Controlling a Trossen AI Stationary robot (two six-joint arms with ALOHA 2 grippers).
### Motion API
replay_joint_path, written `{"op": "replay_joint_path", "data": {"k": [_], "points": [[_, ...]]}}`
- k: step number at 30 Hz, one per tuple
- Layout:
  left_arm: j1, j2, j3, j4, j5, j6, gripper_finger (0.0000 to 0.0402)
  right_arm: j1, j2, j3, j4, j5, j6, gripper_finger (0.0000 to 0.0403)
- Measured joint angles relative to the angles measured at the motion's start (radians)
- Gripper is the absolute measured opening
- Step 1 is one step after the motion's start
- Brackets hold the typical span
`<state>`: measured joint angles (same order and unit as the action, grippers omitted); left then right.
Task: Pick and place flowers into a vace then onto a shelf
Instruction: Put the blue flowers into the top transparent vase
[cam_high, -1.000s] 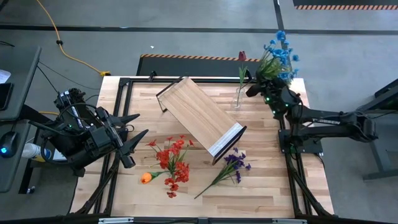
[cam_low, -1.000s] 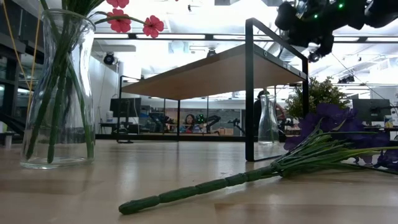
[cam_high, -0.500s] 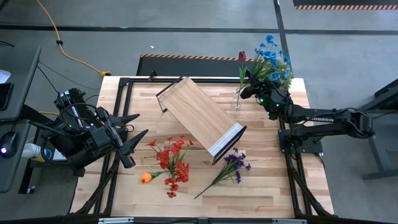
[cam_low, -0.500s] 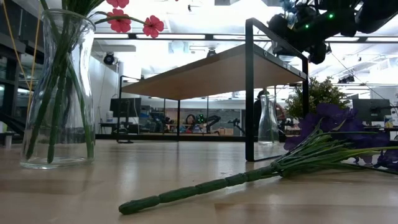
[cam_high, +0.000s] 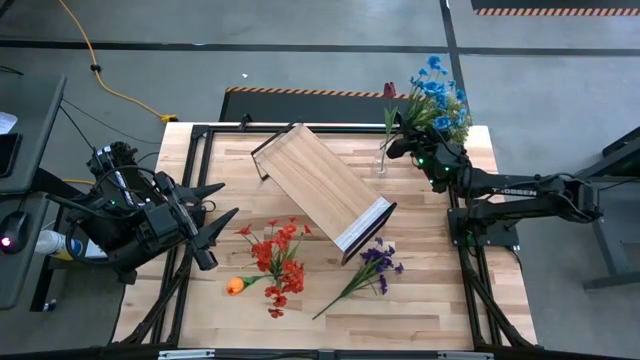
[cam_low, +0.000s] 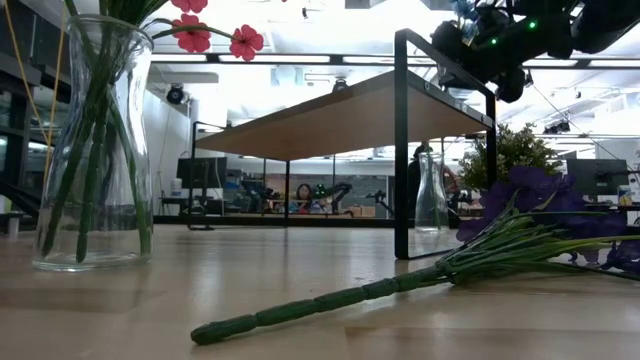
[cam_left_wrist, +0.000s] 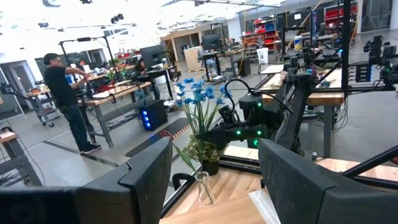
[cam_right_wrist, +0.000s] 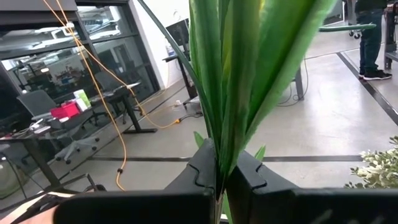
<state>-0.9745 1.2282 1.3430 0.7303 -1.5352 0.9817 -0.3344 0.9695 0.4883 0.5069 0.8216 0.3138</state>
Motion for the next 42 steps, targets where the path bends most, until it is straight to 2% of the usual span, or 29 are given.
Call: {"op": "replay_joint_path", "data": {"k": [8, 20, 32, 42], "points": [[0.0, 0.0, 0.0, 0.0, 0.0, 0.0, 0.0271, -0.006, 0.0, 0.0, 0.009, -0.003, 0.0, 0.0003], [0.0, 0.0, 0.0, 0.0, 0.0, -0.003, 0.0271, -0.093, 0.0, 0.0, 0.021, -0.071, -0.004, 0.0003], [0.0, 0.0, 0.0, 0.0, 0.0, -0.003, 0.0271, -0.137, 0.0, 0.0, -0.082, -0.099, -0.026, 0.0003], [0.0, 0.0, 0.0, 0.0, 0.0, -0.003, 0.0271, -0.137, 0.0, 0.0, -0.096, -0.108, -0.05, 0.0003]]}}
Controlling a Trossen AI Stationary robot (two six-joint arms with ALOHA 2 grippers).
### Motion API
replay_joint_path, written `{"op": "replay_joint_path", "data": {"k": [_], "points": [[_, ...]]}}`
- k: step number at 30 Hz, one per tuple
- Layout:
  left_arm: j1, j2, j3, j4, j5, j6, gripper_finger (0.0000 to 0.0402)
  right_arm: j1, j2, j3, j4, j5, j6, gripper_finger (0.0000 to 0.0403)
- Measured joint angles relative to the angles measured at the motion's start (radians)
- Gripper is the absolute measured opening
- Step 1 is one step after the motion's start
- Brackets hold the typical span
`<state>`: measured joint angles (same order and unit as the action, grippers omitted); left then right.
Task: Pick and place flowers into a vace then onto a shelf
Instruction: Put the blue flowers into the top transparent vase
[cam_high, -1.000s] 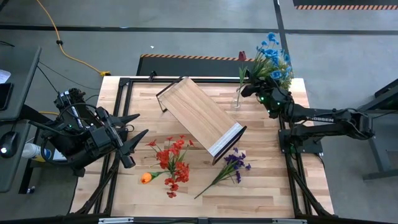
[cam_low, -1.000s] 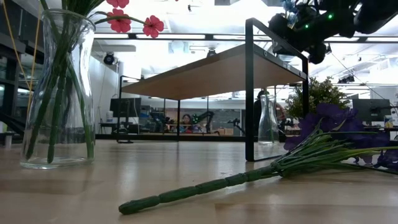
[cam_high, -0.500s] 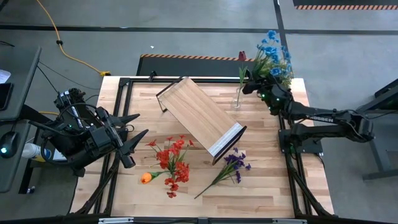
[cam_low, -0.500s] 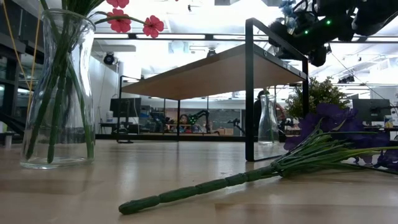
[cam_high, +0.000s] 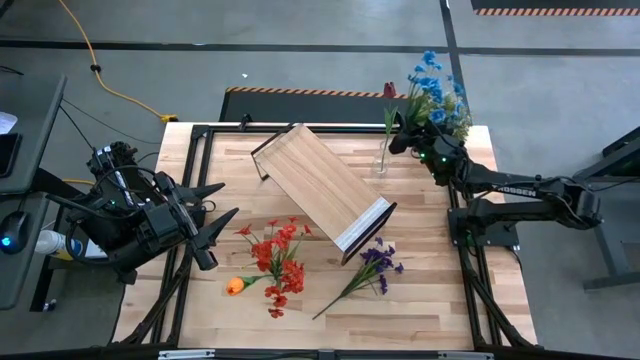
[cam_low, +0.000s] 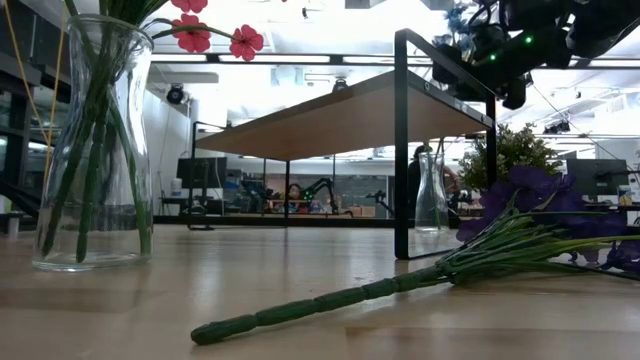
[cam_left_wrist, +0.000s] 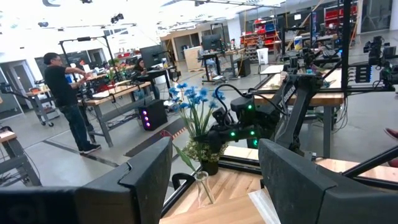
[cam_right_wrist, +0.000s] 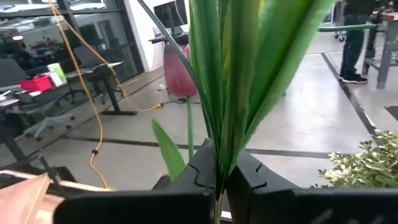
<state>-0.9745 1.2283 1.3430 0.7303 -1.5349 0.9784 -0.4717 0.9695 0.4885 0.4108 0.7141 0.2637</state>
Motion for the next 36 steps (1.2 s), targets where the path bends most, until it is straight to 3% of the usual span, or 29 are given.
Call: {"op": "replay_joint_path", "data": {"k": [18, 36], "points": [[0.0, 0.0, 0.0, 0.0, 0.015, 0.0, 0.0273, 0.001, 0.16, 0.0, 0.059, -0.042, 0.076, 0.001], [0.0, 0.0, 0.0, 0.0, 0.019, 0.0, 0.0271, 0.001, 0.147, 0.0, 0.021, -0.098, 0.075, 0.0061]]}}
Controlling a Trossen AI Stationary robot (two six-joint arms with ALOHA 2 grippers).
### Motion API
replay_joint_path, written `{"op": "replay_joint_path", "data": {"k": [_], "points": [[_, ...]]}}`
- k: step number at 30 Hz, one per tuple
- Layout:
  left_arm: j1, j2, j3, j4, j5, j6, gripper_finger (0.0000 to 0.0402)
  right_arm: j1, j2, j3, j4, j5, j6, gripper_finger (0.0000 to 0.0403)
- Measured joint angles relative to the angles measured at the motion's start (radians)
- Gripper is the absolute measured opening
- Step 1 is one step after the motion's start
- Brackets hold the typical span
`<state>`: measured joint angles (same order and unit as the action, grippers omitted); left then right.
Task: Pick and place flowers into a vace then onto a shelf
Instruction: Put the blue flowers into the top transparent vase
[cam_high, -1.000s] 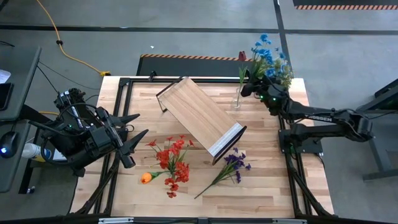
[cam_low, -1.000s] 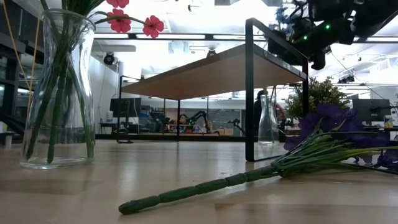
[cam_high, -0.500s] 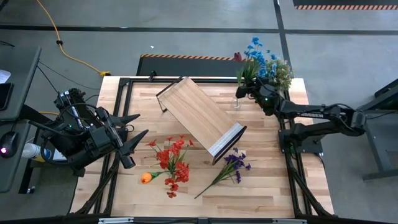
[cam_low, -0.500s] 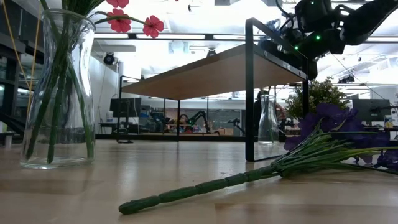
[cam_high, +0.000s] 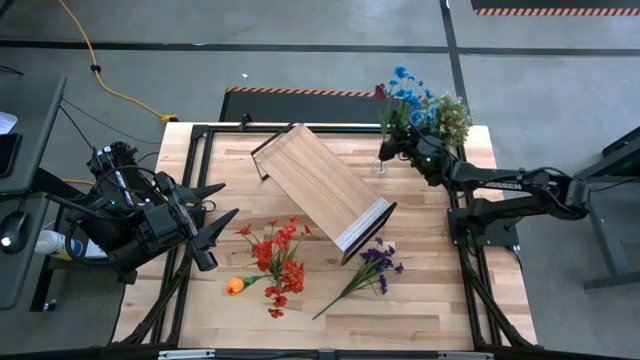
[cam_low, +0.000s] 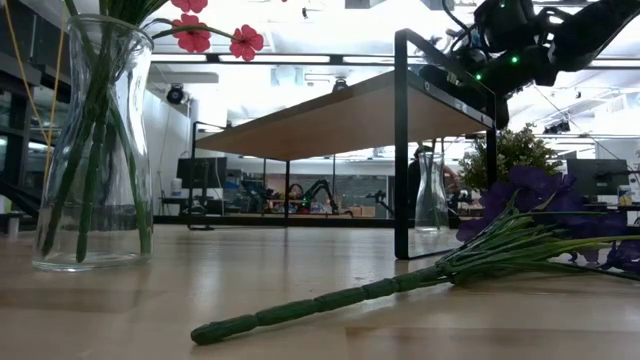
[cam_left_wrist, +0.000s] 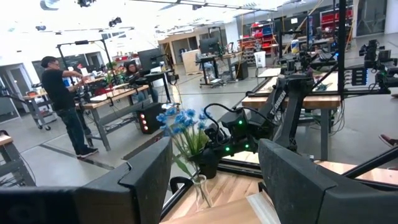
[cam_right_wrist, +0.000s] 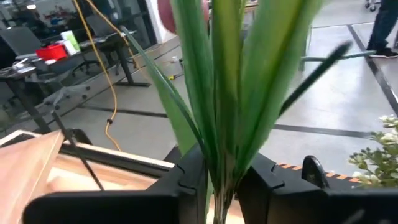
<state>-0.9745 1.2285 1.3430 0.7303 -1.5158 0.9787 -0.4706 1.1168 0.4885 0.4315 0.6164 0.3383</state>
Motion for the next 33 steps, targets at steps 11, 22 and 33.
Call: {"op": "replay_joint_path", "data": {"k": [11, 22, 33], "points": [[0.0, 0.0, 0.0, 0.0, -0.002, 0.0, 0.0271, 0.0, -0.003, 0.0, -0.045, -0.102, 0.002, 0.0064], [0.0, 0.0, 0.0, 0.0, -0.005, 0.0, 0.0271, 0.0, -0.174, 0.0, -0.277, -0.168, -0.006, 0.0066], [0.0, 0.0, 0.0, 0.0, -0.005, 0.011, 0.0271, 0.0, -0.227, 0.0, -0.433, -0.202, 0.023, 0.0131]]}}
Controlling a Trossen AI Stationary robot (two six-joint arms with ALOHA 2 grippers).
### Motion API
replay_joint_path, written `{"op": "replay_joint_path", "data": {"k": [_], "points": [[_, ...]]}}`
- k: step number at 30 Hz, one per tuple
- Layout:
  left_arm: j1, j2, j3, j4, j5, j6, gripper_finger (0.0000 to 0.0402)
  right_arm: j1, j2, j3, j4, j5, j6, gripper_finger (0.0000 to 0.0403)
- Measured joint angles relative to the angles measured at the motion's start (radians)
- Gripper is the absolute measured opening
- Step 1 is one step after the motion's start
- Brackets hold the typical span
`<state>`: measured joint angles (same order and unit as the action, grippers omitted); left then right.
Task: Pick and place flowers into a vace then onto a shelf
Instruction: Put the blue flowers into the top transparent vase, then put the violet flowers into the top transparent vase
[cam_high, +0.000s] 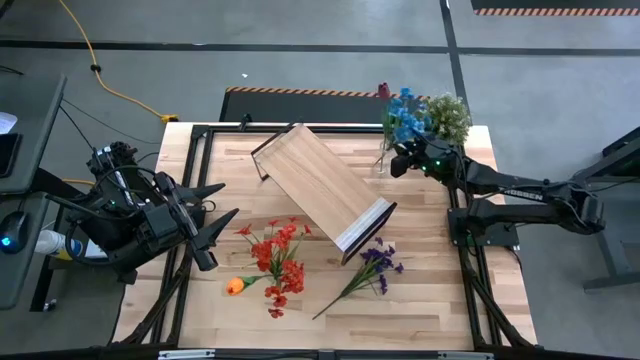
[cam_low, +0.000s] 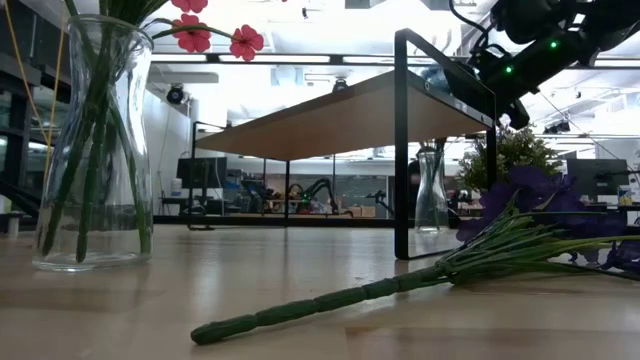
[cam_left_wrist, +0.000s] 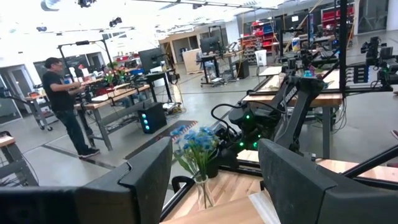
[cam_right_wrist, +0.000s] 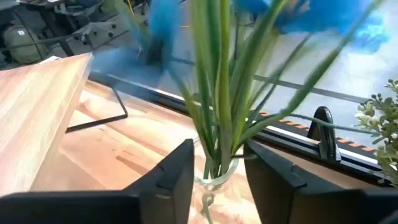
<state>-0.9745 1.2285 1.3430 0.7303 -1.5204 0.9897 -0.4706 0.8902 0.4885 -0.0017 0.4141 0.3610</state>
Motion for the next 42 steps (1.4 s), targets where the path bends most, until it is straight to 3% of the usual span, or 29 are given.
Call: {"op": "replay_joint_path", "data": {"k": [8, 14, 24, 35, 42], "points": [[0.0, 0.0, 0.0, 0.0, 0.0, 0.0, 0.0271, 0.0, -0.001, 0.0, -0.004, -0.057, -0.002, 0.019], [0.0, 0.0, 0.0, 0.0, 0.0, 0.0, 0.0273, 0.0, -0.002, 0.0, -0.033, -0.111, 0.001, 0.0213], [0.0, 0.0, 0.0, 0.0, 0.001, 0.0, 0.0272, 0.0, -0.045, 0.0, -0.146, -0.208, 0.044, 0.0221], [0.0, 0.0, 0.0, 0.0, 0.001, 0.0, 0.0272, 0.0, -0.228, 0.0, -0.325, -0.244, 0.086, 0.022], [0.0, 0.0, 0.0, 0.0, 0.001, 0.0, 0.0271, 0.0, -0.338, 0.0, -0.371, -0.38, 0.114, 0.022]]}}
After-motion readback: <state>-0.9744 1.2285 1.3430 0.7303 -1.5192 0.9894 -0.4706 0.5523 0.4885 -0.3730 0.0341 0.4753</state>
